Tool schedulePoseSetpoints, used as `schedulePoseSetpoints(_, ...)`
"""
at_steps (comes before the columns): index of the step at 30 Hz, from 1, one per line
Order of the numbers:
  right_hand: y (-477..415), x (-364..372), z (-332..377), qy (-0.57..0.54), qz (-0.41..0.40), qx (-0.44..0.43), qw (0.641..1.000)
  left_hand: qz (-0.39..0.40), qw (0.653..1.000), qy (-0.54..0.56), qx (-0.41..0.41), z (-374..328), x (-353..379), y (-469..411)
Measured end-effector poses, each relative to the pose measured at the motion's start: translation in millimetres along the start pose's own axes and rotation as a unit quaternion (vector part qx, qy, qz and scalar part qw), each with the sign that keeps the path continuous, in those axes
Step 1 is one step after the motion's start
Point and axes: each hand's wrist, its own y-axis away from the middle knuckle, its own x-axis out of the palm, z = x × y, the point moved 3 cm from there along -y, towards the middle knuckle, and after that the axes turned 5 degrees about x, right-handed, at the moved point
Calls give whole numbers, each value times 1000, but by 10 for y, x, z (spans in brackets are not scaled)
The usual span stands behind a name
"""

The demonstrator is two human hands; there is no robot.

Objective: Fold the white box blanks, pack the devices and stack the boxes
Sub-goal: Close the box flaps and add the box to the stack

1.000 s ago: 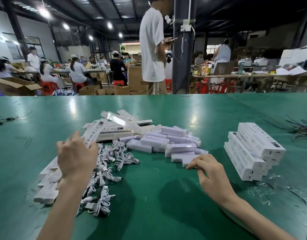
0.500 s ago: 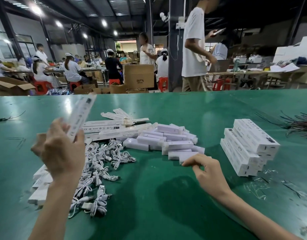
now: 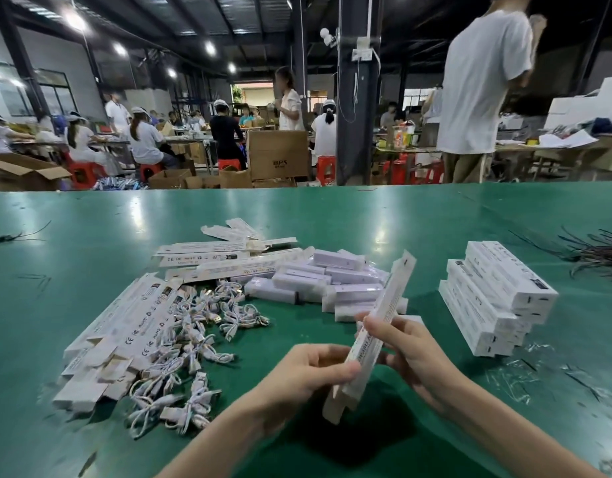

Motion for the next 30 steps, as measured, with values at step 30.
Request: schedulePoseSetpoints(30,110,41,17,-23,41,108,993,18,1000,16,-16,115,315,70)
